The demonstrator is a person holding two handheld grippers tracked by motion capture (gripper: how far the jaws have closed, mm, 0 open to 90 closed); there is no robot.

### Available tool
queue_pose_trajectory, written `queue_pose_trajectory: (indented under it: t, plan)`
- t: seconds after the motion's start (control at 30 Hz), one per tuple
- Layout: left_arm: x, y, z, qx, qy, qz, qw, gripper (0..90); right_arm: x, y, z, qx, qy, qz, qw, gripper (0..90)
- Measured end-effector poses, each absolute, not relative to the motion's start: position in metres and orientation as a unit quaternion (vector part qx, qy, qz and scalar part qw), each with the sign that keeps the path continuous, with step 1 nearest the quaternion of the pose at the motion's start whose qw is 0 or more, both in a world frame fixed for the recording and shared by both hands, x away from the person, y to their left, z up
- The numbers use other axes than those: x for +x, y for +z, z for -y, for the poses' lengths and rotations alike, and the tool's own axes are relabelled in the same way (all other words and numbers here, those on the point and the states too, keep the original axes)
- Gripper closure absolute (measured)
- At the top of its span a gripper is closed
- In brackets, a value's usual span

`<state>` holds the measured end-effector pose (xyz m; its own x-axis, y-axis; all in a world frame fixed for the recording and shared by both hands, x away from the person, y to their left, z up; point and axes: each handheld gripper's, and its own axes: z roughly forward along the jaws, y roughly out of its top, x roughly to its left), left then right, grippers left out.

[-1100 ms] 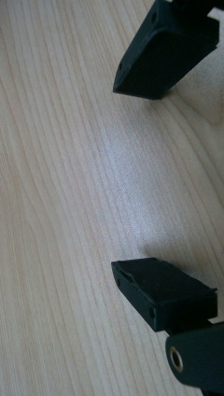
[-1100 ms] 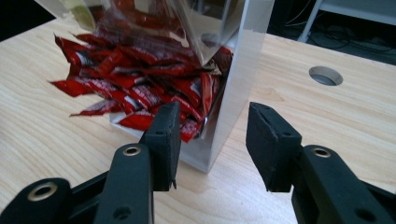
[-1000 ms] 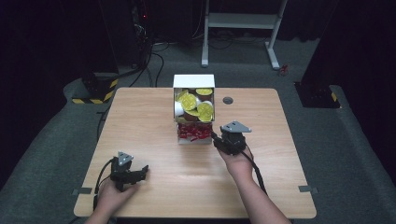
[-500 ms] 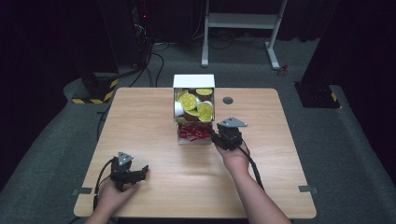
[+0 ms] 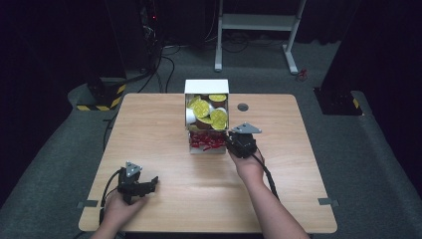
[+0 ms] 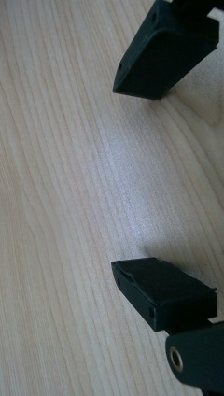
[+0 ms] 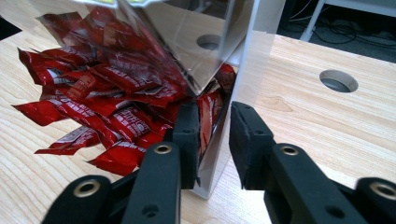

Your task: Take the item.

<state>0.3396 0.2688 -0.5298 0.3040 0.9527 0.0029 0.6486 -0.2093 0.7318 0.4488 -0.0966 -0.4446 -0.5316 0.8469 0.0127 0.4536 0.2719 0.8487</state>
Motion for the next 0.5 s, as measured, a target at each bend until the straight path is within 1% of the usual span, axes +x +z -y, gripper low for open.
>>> queue_pose_trajectory:
  t: [0.33,0.5]
  plan:
    - [0.3396,-0.5298,-0.2688,0.741,0.236,-0.540,0.321,13.3,0.4542,-0.4426,0.0884,0.422,0.421,-0.769,0.232,77.6]
    - [0.3396,-0.5298,-0.2687,0.741,0.236,-0.541,0.322,13.3,0.4546,-0.4448,0.0881,0.431,0.415,-0.767,0.231,77.7]
